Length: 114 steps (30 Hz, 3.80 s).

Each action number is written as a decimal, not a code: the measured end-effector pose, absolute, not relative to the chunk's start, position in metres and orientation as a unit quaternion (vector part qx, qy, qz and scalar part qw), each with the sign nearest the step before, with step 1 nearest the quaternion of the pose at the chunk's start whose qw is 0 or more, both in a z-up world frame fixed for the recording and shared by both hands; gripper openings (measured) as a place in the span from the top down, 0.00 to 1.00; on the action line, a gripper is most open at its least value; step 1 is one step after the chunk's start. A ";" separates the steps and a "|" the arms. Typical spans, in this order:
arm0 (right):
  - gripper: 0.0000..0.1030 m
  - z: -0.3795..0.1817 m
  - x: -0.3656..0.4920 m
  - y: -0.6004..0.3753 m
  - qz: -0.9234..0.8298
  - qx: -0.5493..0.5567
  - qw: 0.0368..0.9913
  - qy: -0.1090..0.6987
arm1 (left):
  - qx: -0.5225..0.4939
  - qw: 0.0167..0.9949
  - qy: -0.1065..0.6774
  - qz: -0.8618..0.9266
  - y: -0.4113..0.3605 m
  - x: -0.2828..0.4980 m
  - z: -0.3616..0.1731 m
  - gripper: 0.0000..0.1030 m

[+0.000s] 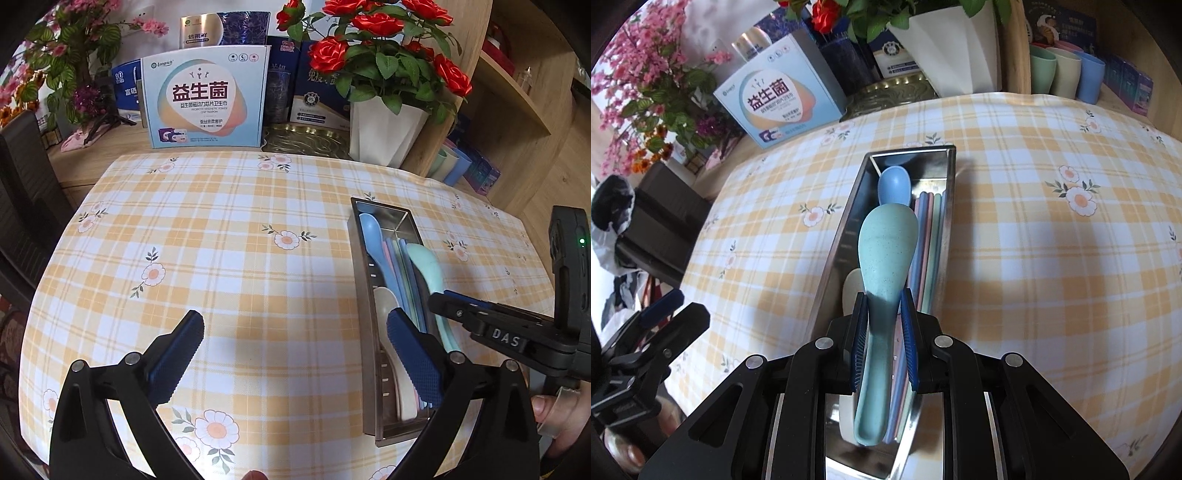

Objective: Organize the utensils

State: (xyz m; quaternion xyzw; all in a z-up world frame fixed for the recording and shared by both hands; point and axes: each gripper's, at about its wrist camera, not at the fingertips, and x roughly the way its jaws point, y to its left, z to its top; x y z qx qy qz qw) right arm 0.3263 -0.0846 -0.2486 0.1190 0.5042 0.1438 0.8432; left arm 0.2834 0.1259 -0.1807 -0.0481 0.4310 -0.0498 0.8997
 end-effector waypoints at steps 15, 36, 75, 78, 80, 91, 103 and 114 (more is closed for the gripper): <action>0.82 -0.261 0.320 -0.081 0.139 0.110 0.835 0.521 | -0.046 0.900 0.433 -0.039 0.130 0.282 -0.184 0.06; 0.81 -0.235 0.304 -0.097 0.138 0.074 0.868 0.472 | -0.025 0.902 0.430 -0.033 0.116 0.280 -0.170 0.06; 0.15 -0.054 0.217 -0.190 0.113 0.057 0.958 0.257 | 0.011 0.972 0.232 -0.046 0.039 0.209 0.003 0.06; 0.15 -0.050 0.215 -0.193 0.111 0.055 0.960 0.251 | 0.014 0.972 0.229 -0.046 0.037 0.205 0.004 0.06; 0.15 -0.048 0.214 -0.195 0.109 0.058 0.960 0.250 | 0.014 0.972 0.230 -0.045 0.036 0.203 0.005 0.06; 0.15 -0.042 0.211 -0.199 0.108 0.065 0.961 0.246 | 0.009 0.973 0.229 -0.035 0.038 0.199 0.007 0.06; 0.15 -0.037 0.209 -0.202 0.090 0.059 0.966 0.236 | -0.002 0.973 0.227 -0.033 0.045 0.197 0.012 0.06; 0.15 -0.019 0.204 -0.201 0.077 0.049 0.975 0.202 | -0.010 0.978 0.209 -0.028 0.053 0.192 0.027 0.06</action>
